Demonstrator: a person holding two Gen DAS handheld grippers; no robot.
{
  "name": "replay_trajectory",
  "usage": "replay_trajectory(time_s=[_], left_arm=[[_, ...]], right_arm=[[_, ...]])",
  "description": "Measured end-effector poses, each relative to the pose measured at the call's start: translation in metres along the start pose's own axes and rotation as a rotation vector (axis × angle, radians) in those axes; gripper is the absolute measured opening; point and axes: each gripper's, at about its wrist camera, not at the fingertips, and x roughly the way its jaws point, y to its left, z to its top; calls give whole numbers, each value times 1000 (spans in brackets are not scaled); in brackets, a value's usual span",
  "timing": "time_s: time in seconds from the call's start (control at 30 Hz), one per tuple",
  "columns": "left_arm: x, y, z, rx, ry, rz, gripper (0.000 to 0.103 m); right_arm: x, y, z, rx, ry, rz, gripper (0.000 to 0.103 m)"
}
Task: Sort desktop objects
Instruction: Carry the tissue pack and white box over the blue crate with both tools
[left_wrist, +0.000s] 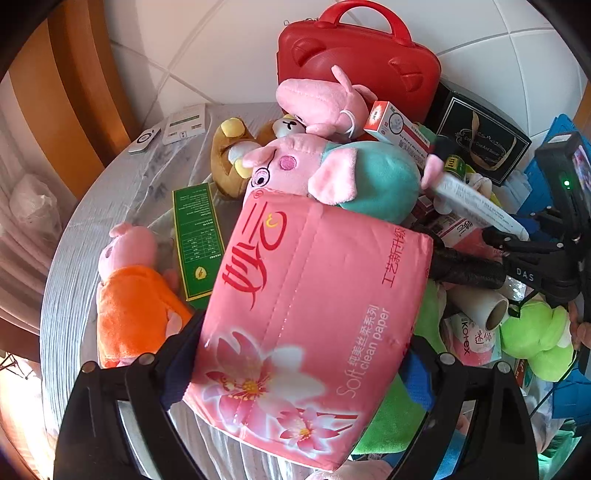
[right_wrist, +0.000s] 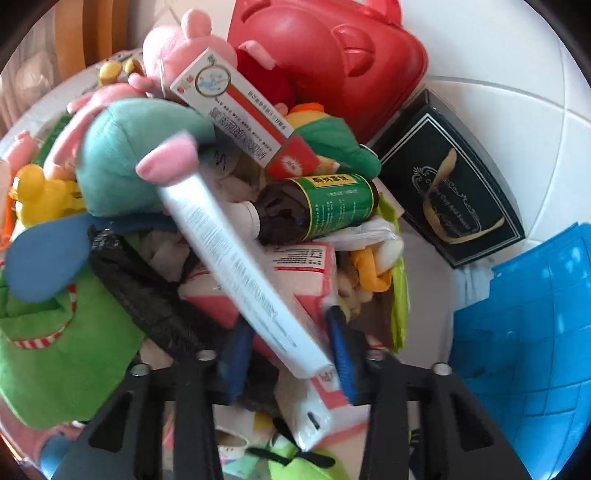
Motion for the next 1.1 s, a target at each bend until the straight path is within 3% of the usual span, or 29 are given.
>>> replay_trajectory(time_s=[0.1,0.37,0.57,0.7,0.8,0.93,1.1], left_arm=[[-6,-1,1,1,-13,-5,92],[-52,-20,-2,41,-93,-44,92],[-98,-63,-3,98,-166,-96,92],[-133,-109,-1,130,-198,-179,92],[-163,-156,1,183,-229,-257,92],[-194,-232,4,266,-289,-283,92],[-209,-336,17,323,-260,-342,92]], right_arm=[[-13,-17,-11,87,-8,131,18],[-78,-43,-54,225,-94,289,18],[-163,-71,-98,294,-205,248,18],[-219,-104,-130,338,-260,228,18],[-258,-138,-159,364,-287,221,18],[-292,-195,-196,399,-291,134,18],[-300,-282,-239,459,-242,28,18]])
